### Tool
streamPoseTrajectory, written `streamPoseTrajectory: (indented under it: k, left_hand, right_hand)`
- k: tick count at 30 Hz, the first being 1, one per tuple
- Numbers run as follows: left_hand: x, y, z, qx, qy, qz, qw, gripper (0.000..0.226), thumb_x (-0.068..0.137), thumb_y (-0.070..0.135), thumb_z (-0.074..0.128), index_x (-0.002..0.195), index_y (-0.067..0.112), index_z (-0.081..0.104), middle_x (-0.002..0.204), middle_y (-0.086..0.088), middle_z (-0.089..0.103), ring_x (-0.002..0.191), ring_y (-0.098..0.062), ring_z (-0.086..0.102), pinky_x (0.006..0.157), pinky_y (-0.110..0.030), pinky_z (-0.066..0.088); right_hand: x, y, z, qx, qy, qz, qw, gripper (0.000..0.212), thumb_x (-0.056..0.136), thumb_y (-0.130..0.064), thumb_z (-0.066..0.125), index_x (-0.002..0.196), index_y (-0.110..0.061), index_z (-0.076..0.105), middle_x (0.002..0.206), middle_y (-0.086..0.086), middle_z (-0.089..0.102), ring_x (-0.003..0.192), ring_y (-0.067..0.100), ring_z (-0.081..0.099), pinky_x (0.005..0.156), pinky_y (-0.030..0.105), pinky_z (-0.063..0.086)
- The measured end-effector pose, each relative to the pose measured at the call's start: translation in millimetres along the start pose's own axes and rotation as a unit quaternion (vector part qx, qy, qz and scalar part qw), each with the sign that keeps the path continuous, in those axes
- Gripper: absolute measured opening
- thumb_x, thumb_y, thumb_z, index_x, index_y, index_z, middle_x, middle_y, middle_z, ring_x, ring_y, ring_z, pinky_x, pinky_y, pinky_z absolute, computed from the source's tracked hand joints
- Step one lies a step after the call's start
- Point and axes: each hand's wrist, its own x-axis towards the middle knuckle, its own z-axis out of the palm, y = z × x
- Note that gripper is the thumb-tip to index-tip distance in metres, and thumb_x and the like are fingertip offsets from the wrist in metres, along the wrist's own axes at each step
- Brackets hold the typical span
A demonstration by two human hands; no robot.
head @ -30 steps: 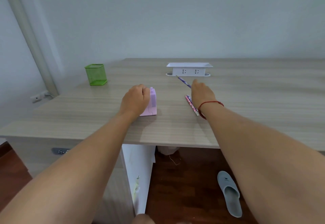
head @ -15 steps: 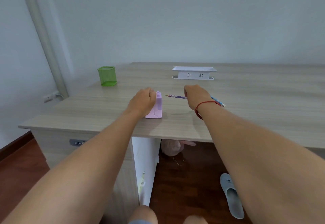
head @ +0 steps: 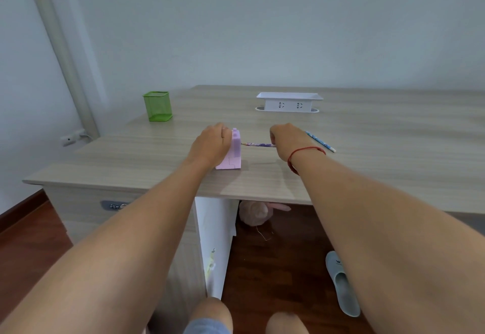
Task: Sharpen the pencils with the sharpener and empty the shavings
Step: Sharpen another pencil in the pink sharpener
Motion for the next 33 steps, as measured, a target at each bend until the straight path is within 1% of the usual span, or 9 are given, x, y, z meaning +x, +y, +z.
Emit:
streamPoseTrajectory:
  k: [4,8,14,17,19,22,25,27,33]
  left_hand:
    - [0.2,0.1,0.3,0.002,0.001,-0.003,1.0,0.033,0.097,0.022,0.029,0.083,0.003,0.053,0.084,-0.013,0.052,0.078,-0.03,0.046,0.065,-0.032,0.031]
    - [-1.6,1.8,-0.5,0.001,0.0,-0.005,1.0,0.032,0.096,0.022,0.029,0.082,0.004,0.051,0.084,-0.012,0.052,0.078,-0.03,0.046,0.065,-0.032,0.031]
    - [-4.2,5.1,-1.5,0.004,0.007,-0.006,1.0,0.032,0.097,0.022,0.03,0.087,0.004,0.054,0.092,-0.017,0.058,0.079,-0.028,0.045,0.067,-0.032,0.031]
    - [-5.6,6.6,-1.7,0.025,0.02,0.004,0.999,0.03,0.097,0.022,0.03,0.084,0.006,0.053,0.088,-0.014,0.056,0.08,-0.031,0.048,0.067,-0.033,0.032]
    - [-6.6,8.4,-2.2,0.055,0.035,0.019,0.998,0.029,0.096,0.02,0.03,0.083,0.008,0.053,0.087,-0.012,0.056,0.083,-0.034,0.053,0.071,-0.036,0.036]
    - [-7.2,10.0,-1.7,0.09,0.054,0.038,0.994,0.032,0.097,0.019,0.029,0.092,0.005,0.058,0.094,-0.014,0.063,0.085,-0.034,0.057,0.079,-0.039,0.038]
    - [-5.6,11.5,0.4,0.124,0.071,0.071,0.987,0.037,0.095,0.021,0.026,0.094,0.006,0.06,0.095,-0.013,0.066,0.085,-0.035,0.059,0.08,-0.039,0.038]
    - [-3.5,13.7,2.4,0.139,0.072,0.085,0.984,0.033,0.096,0.02,0.03,0.094,0.007,0.06,0.093,-0.013,0.067,0.084,-0.034,0.06,0.08,-0.038,0.038]
    - [-6.3,7.3,1.9,0.124,0.084,0.072,0.986,0.034,0.096,0.021,0.03,0.097,0.006,0.06,0.097,-0.013,0.067,0.085,-0.035,0.06,0.079,-0.039,0.039]
  right_hand:
    - [4.5,-5.0,-1.3,0.008,0.005,-0.003,1.0,0.032,0.09,0.008,0.047,0.116,-0.007,0.058,0.116,0.014,0.061,0.085,0.026,0.054,0.082,0.034,0.05]
    - [6.3,-11.5,-0.2,-0.001,0.012,-0.004,1.0,0.032,0.091,0.007,0.047,0.116,-0.007,0.059,0.116,0.014,0.061,0.102,0.031,0.062,0.082,0.035,0.05]
    - [10.8,-17.7,1.0,-0.02,0.008,-0.016,1.0,0.024,0.088,-0.005,0.064,0.111,-0.009,0.066,0.106,0.011,0.067,0.089,0.028,0.065,0.076,0.034,0.053]
    - [10.6,-14.4,-3.7,-0.024,0.003,-0.042,0.999,0.024,0.083,-0.014,0.072,0.107,-0.01,0.069,0.106,0.011,0.068,0.093,0.03,0.067,0.076,0.033,0.051]
    - [11.5,-13.4,-8.3,-0.027,0.004,-0.059,0.998,0.024,0.081,-0.012,0.073,0.105,-0.009,0.07,0.107,0.012,0.068,0.095,0.032,0.066,0.074,0.032,0.048]
    - [13.4,-15.9,-11.5,-0.034,0.003,-0.076,0.997,0.023,0.081,-0.008,0.073,0.104,-0.007,0.068,0.108,0.014,0.067,0.096,0.033,0.065,0.077,0.034,0.05]
    - [15.0,-20.8,-8.6,-0.039,-0.007,-0.089,0.995,0.022,0.081,-0.009,0.074,0.102,-0.007,0.069,0.107,0.014,0.067,0.095,0.033,0.066,0.079,0.035,0.052]
    - [16.0,-22.9,-6.7,-0.042,-0.003,-0.101,0.994,0.023,0.081,-0.011,0.074,0.103,-0.007,0.069,0.107,0.014,0.068,0.096,0.032,0.066,0.081,0.036,0.053]
    - [18.5,-28.1,-12.4,-0.044,0.013,-0.122,0.992,0.023,0.081,-0.01,0.074,0.103,-0.008,0.069,0.11,0.014,0.066,0.101,0.032,0.064,0.081,0.034,0.049]
